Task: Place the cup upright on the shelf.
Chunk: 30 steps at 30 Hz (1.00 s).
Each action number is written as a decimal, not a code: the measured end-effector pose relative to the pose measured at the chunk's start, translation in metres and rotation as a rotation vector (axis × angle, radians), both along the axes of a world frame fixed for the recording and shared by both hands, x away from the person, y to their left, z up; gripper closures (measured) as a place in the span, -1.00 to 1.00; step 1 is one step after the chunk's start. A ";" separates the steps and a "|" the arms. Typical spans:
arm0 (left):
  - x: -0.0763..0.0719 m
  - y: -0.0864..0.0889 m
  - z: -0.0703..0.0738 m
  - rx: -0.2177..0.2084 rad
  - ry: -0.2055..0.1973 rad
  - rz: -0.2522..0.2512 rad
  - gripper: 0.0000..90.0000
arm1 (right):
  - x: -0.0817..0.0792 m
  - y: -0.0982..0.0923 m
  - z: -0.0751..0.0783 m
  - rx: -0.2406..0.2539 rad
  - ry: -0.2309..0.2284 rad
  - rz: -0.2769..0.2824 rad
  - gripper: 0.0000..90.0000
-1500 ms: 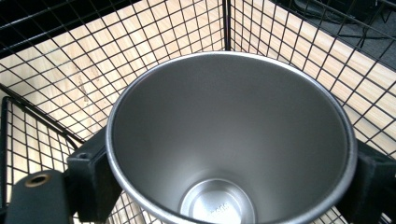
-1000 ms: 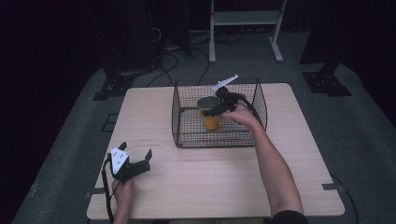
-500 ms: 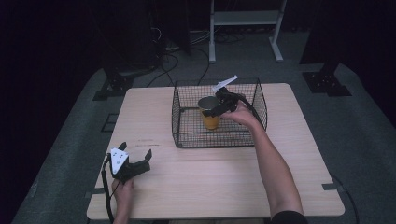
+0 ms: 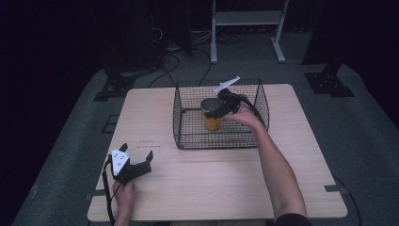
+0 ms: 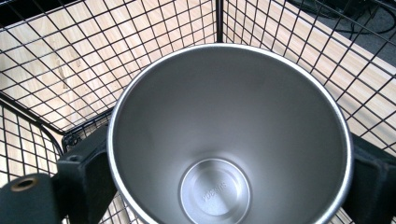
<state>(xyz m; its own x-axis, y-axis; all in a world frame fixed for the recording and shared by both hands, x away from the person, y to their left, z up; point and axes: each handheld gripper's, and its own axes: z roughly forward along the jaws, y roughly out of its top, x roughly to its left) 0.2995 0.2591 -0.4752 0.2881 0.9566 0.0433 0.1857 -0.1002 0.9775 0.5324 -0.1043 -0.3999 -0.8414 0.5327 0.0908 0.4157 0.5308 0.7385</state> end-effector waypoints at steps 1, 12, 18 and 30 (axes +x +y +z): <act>0.000 0.000 0.000 0.000 0.000 0.000 -1.00 | 0.000 0.000 0.000 -0.003 0.001 0.001 -0.82; 0.000 0.000 0.000 0.000 -0.001 0.000 -1.00 | -0.003 -0.002 -0.002 0.001 -0.007 0.003 -0.84; 0.000 0.000 0.000 0.000 -0.001 0.000 -1.00 | -0.006 -0.004 -0.002 0.013 -0.017 0.004 -0.88; 0.000 0.000 0.000 0.001 -0.001 0.000 -1.00 | -0.009 -0.006 0.006 0.031 -0.031 -0.001 -0.94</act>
<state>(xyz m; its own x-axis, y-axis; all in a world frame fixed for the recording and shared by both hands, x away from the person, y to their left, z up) 0.2996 0.2587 -0.4752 0.2883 0.9565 0.0450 0.1847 -0.1017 0.9775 0.5231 -0.1106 -0.3942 -0.8437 0.5306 0.0810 0.3925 0.5070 0.7674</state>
